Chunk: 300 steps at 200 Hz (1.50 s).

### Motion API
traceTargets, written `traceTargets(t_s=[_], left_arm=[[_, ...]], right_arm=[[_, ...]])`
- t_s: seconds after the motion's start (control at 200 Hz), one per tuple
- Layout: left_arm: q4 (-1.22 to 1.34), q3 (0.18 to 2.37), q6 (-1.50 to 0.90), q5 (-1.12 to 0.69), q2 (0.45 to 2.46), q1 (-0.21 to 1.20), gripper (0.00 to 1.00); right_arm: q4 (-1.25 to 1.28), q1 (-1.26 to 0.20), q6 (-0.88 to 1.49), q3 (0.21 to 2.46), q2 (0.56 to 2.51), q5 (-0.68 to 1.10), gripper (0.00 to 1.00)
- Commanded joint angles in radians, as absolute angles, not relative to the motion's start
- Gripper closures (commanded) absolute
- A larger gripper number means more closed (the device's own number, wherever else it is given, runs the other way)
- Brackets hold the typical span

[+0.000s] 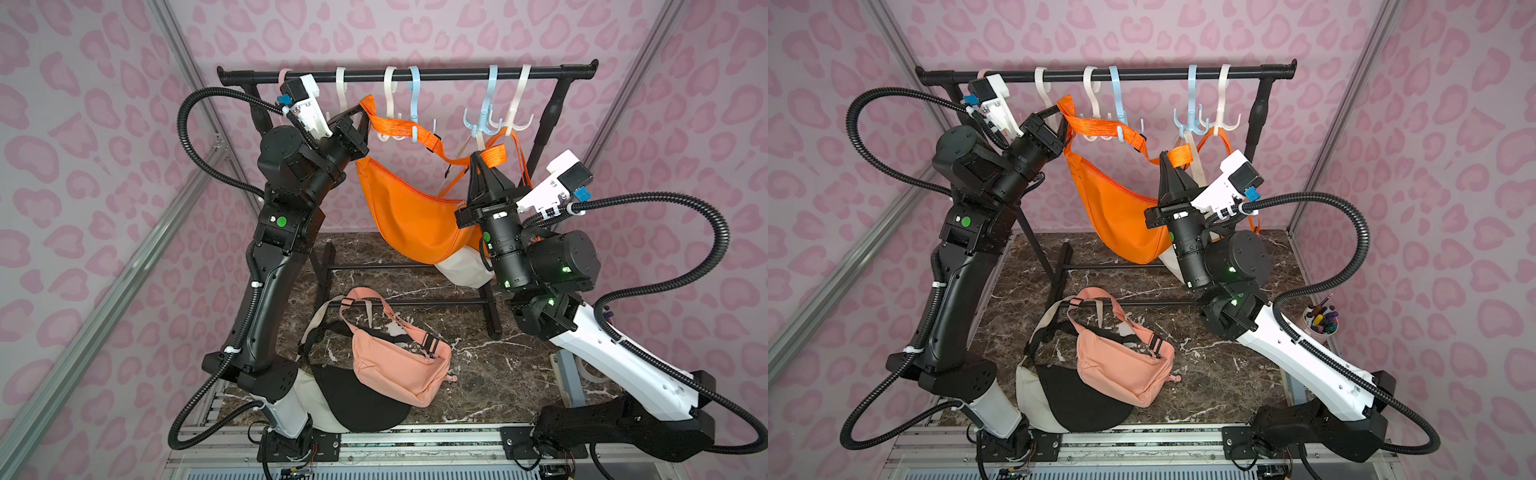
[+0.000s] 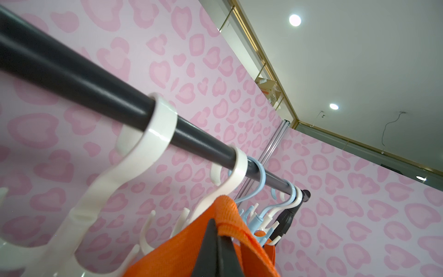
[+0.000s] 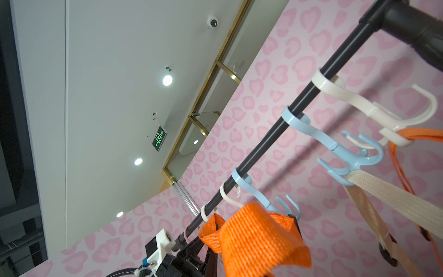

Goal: Take the bag off the hook
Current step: Pick up the bag from the hook.

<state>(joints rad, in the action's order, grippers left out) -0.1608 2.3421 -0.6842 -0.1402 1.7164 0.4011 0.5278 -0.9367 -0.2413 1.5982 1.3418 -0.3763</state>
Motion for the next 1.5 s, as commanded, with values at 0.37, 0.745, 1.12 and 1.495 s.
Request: traceTargets(t_s=[0.37, 0.745, 1.12, 1.495], left_arm=[[-0.056, 2.449, -0.805, -0.058, 1.761, 0.400, 0.98], [0.022, 2.472, -0.907, 0.000, 1.800, 0.400, 0.98], [0.231, 2.496, -0.968, -0.014, 1.835, 0.400, 0.98], [0.281, 2.449, -0.947, -0.105, 1.790, 0.399, 0.98]], right_arm=[[0.689, -0.867, -0.267, 1.728, 1.453, -0.249, 1.00], [0.775, -0.838, -0.347, 1.787, 1.552, -0.156, 1.00], [0.850, -0.784, -0.335, 1.949, 1.650, -0.015, 1.00], [0.845, -0.771, -0.271, 1.913, 1.624, 0.064, 1.00]])
